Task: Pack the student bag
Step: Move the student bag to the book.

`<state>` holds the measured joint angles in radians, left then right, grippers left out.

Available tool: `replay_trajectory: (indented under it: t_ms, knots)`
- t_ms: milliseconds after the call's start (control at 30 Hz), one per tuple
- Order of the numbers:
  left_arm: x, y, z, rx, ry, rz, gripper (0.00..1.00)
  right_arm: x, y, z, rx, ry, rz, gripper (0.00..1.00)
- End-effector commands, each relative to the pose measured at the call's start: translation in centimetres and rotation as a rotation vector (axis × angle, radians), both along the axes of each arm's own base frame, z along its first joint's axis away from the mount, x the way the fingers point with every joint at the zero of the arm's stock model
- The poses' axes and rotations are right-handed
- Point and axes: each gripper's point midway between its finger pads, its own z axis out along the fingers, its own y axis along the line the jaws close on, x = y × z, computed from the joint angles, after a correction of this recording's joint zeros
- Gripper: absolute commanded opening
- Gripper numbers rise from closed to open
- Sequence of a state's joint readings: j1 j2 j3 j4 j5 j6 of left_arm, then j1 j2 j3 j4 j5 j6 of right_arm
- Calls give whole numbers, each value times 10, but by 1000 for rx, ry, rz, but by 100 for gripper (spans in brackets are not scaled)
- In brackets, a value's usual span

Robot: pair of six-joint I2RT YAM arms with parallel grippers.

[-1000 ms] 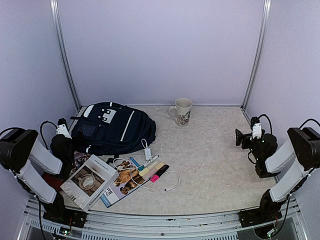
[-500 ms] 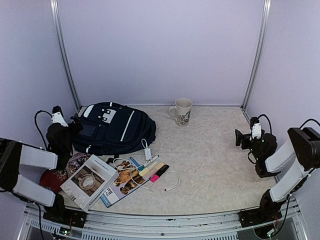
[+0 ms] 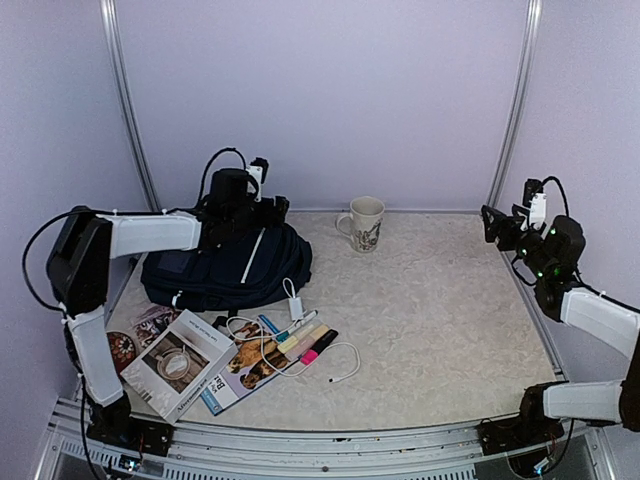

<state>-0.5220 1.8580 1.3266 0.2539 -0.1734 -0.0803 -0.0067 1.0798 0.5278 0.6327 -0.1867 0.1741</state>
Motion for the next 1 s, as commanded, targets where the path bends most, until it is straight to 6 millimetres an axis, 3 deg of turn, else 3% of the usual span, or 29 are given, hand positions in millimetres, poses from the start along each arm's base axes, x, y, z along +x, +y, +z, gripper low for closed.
replay_trajectory:
  t_ms: [0,67,167,233,400,667,700,767,800,900,967]
  knots:
    - [-5,-13,-108,299,309,14,95,-11,22,-18,59,106,113,90]
    - [-3,-9,-128,357,353,51,94,-14,26,-21,60,123,127,89]
    - [-3,2,-143,394,380,109,83,-18,31,-19,72,128,142,89]
    - [-4,9,-144,400,377,136,71,-21,35,-16,74,115,155,89]
    - [-11,19,-140,386,358,167,57,-24,43,-3,79,80,174,89]
    - [-5,45,-163,431,429,218,55,-28,55,16,63,27,187,89]
    - [-4,46,-167,420,439,209,50,-28,56,17,63,26,192,89]
    - [-3,45,-171,394,452,187,18,-29,59,20,63,23,202,88]
    - [-3,44,-170,378,449,173,1,-29,61,21,64,22,206,88]
    - [-4,36,-148,322,383,116,0,-33,64,30,62,6,216,88]
    - [-5,36,-100,266,269,114,0,-36,66,39,62,-14,224,89]
